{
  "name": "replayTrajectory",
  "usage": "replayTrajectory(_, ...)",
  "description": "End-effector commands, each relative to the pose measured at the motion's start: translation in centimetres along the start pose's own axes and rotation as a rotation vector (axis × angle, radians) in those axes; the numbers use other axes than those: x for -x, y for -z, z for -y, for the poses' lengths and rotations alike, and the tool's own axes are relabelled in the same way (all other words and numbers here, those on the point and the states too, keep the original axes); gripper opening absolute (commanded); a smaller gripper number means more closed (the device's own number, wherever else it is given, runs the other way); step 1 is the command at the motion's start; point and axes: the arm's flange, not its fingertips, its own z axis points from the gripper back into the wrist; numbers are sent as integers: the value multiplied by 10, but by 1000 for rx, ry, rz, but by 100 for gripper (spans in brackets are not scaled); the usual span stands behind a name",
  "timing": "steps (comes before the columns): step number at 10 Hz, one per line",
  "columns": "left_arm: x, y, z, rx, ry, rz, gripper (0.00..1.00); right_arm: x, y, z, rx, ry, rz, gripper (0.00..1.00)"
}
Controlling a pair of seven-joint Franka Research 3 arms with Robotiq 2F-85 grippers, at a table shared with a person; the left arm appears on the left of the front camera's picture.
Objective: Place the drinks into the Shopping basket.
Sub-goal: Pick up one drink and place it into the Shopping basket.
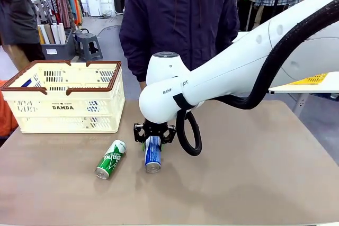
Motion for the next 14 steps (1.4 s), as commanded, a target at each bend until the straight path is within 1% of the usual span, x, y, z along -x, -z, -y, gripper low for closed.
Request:
replayTrajectory(1, 0, -1, 4, 11, -2, 11, 100, -6, -3, -4, 1, -9, 9, 100)
replayTrajectory(7, 0, -1, 4, 11, -2, 11, 100, -6, -7, -6, -5, -17, 2, 100)
replayTrajectory(8, 0, -1, 4, 11, -2, 11, 100, -2, -17, -4, -15, -29, -1, 100)
replayTrajectory(9, 0, -1, 4, 11, -2, 11, 100, 8, -41, 4, -13, -53, -17, 100)
replayTrajectory(10, 0, -1, 4, 11, -2, 11, 100, 27, -90, 32, -9, -86, -29, 100)
replayTrajectory(11, 0, -1, 4, 11, -2, 11, 100, 47, -141, 74, -36, -104, -46, 100)
replayTrajectory(12, 0, -1, 4, 11, -2, 11, 100, 67, -186, 128, -109, -109, -80, 100)
replayTrajectory(13, 0, -1, 4, 11, -2, 11, 100, 82, -218, 188, -186, -76, -108, 100)
replayTrajectory(14, 0, -1, 4, 11, -2, 11, 100, 101, -242, 252, -345, -100, -110, 100)
